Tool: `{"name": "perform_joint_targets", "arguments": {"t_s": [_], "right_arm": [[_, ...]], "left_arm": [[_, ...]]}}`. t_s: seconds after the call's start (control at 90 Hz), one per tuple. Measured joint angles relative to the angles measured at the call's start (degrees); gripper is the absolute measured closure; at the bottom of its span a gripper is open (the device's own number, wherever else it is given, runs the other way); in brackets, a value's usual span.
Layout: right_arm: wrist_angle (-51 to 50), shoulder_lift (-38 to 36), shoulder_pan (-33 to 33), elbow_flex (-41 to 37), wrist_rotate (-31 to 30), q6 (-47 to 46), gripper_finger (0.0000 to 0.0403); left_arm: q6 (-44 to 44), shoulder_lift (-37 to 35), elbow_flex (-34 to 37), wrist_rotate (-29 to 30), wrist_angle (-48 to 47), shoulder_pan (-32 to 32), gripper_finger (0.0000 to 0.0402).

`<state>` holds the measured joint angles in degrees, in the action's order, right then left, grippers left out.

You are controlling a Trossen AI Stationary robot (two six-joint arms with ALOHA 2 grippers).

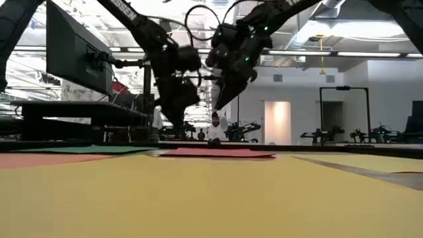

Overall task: Organize paper
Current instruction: Stack the yellow paper on top of the yellow paper

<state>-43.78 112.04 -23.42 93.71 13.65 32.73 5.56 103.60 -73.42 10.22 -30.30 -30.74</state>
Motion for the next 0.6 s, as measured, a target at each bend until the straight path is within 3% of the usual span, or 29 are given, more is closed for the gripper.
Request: {"name": "perform_joint_targets", "arguments": {"t_s": [0.2,0.344,0.456,0.6], "right_arm": [[4.9,-11.5,0.9,-11.4,0.0,-4.8,0.0376],[10.1,-23.4,3.3,-23.9,-0.3,-11.2,0.0400],[15.0,-32.5,7.4,-33.5,-1.7,-17.1,0.0401],[18.9,-42.2,17.0,-43.6,-9.1,-24.1,0.0403]], "left_arm": [[1.4,-5.8,3.3,0.3,3.5,6.0,0.0402],[1.4,-9.0,7.9,2.5,13.5,12.8,0.0402],[2.1,-9.6,10.6,2.8,22.8,18.5,0.0402],[2.0,-7.7,12.5,2.9,33.2,26.0,0.0402]]}}
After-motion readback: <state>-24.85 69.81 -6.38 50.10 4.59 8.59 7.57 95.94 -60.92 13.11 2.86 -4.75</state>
